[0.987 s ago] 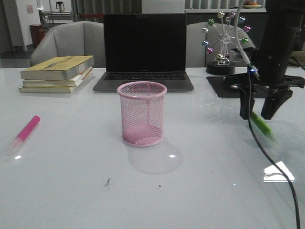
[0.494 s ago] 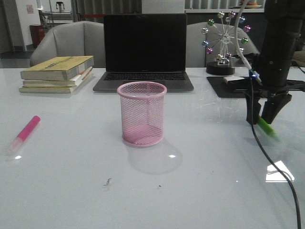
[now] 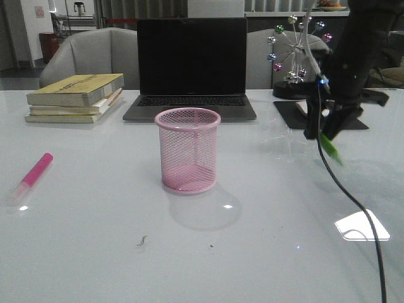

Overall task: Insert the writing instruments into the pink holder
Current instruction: 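Lift the green marker with the right gripper toward the pink holder, then lower the green marker into the pink holder and open the right gripper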

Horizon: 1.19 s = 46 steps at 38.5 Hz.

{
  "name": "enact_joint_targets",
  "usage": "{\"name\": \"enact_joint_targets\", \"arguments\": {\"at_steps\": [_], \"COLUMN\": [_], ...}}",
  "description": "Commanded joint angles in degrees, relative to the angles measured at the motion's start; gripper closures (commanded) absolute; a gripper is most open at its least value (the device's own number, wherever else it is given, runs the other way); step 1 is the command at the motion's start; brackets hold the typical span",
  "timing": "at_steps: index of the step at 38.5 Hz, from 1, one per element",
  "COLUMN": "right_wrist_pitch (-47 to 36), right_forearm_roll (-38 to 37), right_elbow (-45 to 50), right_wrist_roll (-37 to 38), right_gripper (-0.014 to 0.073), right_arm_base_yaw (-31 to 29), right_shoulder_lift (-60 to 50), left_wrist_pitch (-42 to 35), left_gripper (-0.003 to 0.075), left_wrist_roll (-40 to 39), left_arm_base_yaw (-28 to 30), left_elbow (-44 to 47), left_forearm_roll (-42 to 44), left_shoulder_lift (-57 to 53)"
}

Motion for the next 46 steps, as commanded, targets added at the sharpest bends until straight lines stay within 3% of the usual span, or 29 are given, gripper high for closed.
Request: {"name": "enact_joint_targets", "arguments": {"at_steps": [1,14,30,40,46], "right_wrist_pitch": [-5.87,-20.44,-59.87,-70.03,-69.99], "right_forearm_roll": [1.60,1.60,1.60,-0.09,-0.09], "right_elbow": [-2.42,2.60,29.25,36.14,36.24], "right_wrist_roll": [-2.05,-3.67,-4.71,-4.71,-4.71], "right_gripper": [0.0528,0.0528,0.0536,0.0536,0.0536], "right_arm_base_yaw": [1.33,11.70,25.51,28.27,28.27], "right_shoulder_lift": [-10.36,-23.61,-30.81,-28.10,-25.79], "left_wrist_pitch": [-5.22,-5.43,-5.46,-5.46,-5.46], "left_gripper": [0.0241,0.0241,0.0241,0.0241,0.0241], "left_wrist_roll": [-0.57,-0.57,-0.57,-0.57,-0.57], "left_arm_base_yaw": [-0.32,-0.32,-0.32,-0.32,-0.32], "left_elbow": [-2.18,-2.18,-2.18,-2.18,-2.18], "left_forearm_roll": [0.12,0.12,0.26,0.44,0.44], "left_shoulder_lift": [-0.31,-0.31,-0.31,-0.31,-0.31]}}
